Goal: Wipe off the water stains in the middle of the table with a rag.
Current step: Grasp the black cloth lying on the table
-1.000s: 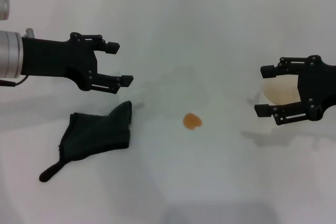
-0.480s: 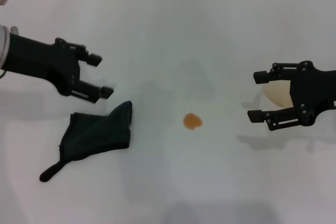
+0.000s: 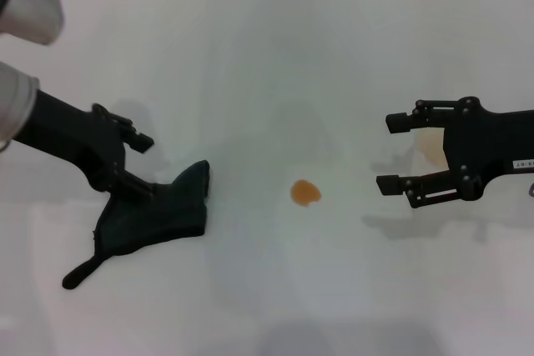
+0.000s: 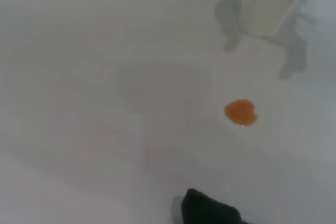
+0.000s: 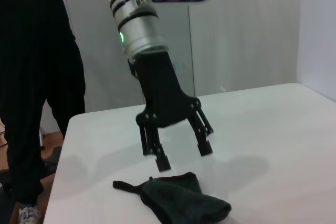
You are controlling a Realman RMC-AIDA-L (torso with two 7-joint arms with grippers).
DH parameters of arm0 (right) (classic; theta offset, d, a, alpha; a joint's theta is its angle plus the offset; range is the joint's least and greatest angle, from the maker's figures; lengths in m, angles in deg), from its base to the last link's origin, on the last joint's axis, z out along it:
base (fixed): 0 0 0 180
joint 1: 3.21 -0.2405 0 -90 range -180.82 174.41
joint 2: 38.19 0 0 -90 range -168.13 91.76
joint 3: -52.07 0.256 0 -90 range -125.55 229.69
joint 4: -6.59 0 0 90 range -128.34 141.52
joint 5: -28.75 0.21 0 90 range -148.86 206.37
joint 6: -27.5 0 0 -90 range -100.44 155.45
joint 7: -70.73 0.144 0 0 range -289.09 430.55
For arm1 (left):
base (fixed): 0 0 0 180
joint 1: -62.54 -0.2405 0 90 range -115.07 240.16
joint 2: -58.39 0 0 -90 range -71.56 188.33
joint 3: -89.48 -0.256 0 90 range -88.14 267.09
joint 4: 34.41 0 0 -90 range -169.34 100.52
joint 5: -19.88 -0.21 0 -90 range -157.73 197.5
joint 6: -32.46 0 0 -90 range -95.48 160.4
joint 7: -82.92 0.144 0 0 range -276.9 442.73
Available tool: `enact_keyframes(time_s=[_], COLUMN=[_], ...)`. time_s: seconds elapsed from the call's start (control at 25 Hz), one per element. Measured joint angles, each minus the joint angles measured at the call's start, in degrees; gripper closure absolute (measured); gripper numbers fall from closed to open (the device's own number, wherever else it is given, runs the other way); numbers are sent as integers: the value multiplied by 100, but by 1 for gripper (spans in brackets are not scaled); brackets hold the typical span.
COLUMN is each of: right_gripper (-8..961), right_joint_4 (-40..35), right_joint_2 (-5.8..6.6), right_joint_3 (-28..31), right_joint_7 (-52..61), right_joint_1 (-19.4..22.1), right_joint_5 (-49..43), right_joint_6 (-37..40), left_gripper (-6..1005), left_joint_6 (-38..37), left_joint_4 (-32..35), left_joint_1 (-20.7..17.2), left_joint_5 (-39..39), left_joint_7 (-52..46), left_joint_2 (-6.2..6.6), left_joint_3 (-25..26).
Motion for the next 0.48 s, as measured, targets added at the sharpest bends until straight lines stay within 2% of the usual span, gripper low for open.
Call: enact_keyframes(time_s=[0.24, 0.48], right_gripper=[96, 96], right_joint_4=[3, 7], right_joint_2=[0, 0], right_joint_3=[-102, -121], right_joint_7=[-14, -16], right_joint_1=[-3, 9], right_joint_5=[52, 67], right_joint_6=[-6, -14], left_gripper=[196, 198], left_joint_6=[325, 498], left_joint_4=[-286, -463], left_joint_1=[4, 0], left_joint_5=[-195, -193], left_joint_7=[36, 64], left_joint_2=[-156, -185], left_joint_3=[-175, -213])
